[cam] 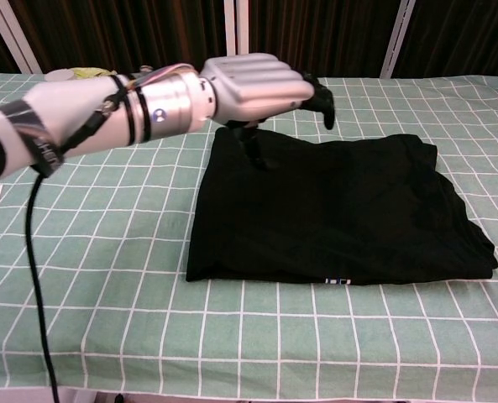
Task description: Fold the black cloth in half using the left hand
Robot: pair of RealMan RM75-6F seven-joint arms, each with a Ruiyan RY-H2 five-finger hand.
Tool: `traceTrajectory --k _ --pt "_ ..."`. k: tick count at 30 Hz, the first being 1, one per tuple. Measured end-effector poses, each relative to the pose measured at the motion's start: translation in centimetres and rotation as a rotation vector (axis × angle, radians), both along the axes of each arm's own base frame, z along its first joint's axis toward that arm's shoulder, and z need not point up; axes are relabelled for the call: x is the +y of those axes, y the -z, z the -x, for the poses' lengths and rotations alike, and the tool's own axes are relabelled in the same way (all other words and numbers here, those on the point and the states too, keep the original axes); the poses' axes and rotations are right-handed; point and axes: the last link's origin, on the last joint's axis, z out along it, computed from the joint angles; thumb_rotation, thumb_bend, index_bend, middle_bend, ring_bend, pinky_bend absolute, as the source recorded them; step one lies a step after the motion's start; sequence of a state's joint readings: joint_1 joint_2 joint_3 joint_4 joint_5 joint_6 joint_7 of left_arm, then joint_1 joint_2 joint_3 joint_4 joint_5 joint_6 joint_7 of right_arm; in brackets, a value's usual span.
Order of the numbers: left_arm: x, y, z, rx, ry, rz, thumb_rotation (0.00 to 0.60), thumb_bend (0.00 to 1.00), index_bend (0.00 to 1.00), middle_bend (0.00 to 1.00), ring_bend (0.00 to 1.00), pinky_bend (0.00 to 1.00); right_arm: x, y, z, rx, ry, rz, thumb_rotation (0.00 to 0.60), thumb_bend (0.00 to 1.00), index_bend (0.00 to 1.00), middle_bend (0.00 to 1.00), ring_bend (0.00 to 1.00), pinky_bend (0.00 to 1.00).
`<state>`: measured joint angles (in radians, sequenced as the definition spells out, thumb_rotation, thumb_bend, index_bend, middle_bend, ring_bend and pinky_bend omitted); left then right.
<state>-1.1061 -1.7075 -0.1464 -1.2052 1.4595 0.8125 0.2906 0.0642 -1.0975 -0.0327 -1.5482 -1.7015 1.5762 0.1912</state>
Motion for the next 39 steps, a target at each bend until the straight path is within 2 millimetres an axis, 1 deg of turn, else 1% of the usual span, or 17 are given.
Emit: traceTrajectory --k 3,6,8,12,16,21,25,34,39 --pt "-0.7 -1.0 3.1 0.019 0.012 -0.037 0.600 0.07 0.23 0.13 0.09 0.18 0.2 0.2 -0.1 -0.007 -0.009 0.001 0.600 0.48 0.27 0.23 0.09 0.18" --pt "-1.5 -1.3 5.7 0.033 0.039 -0.057 0.600 0.06 0.23 0.13 0.09 0.17 0.3 0.3 -0.2 -0.010 -0.015 0.003 0.600 0.48 0.27 0.23 0.09 0.18" --pt "-1.6 -1.5 6.7 0.041 0.058 -0.072 0.600 0.06 0.23 0.13 0.09 0.17 0.3 0.4 -0.3 -0.009 -0.018 0.001 0.600 0.48 0.27 0.23 0.09 0.18" --pt "-0.8 -1.7 8.7 0.050 0.065 -0.113 0.600 0.06 0.23 0.13 0.09 0.17 0.3 0.7 -0.6 -0.001 -0.022 -0.004 0.600 0.48 0.27 0.23 0.09 0.18" --pt "0.1 -1.3 10.0 0.064 0.062 -0.130 0.600 0.06 0.23 0.13 0.09 0.17 0.5 0.6 -0.6 0.000 -0.012 0.004 0.600 0.48 0.27 0.22 0.09 0.18" --pt "0.4 0.1 10.6 0.082 0.058 -0.111 0.600 0.06 0.23 0.13 0.09 0.17 0.6 0.5 -0.5 0.004 0.002 0.011 0.600 0.48 0.27 0.22 0.09 0.18" --pt "0.3 1.0 10.5 0.073 0.054 -0.076 0.600 0.05 0.23 0.13 0.09 0.17 0.7 0.4 -0.3 0.004 0.010 0.017 0.600 0.48 0.27 0.22 0.09 0.18" --pt "0.1 3.0 9.1 0.046 0.057 -0.017 0.600 0.04 0.23 0.13 0.09 0.17 1.0 0.3 0.0 0.000 0.025 0.025 0.600 0.48 0.27 0.22 0.09 0.18" --pt "0.0 3.8 8.3 0.003 0.030 0.019 0.600 0.03 0.24 0.13 0.09 0.17 1.2 0.1 0.1 -0.001 0.026 0.035 0.600 0.48 0.27 0.22 0.09 0.18"
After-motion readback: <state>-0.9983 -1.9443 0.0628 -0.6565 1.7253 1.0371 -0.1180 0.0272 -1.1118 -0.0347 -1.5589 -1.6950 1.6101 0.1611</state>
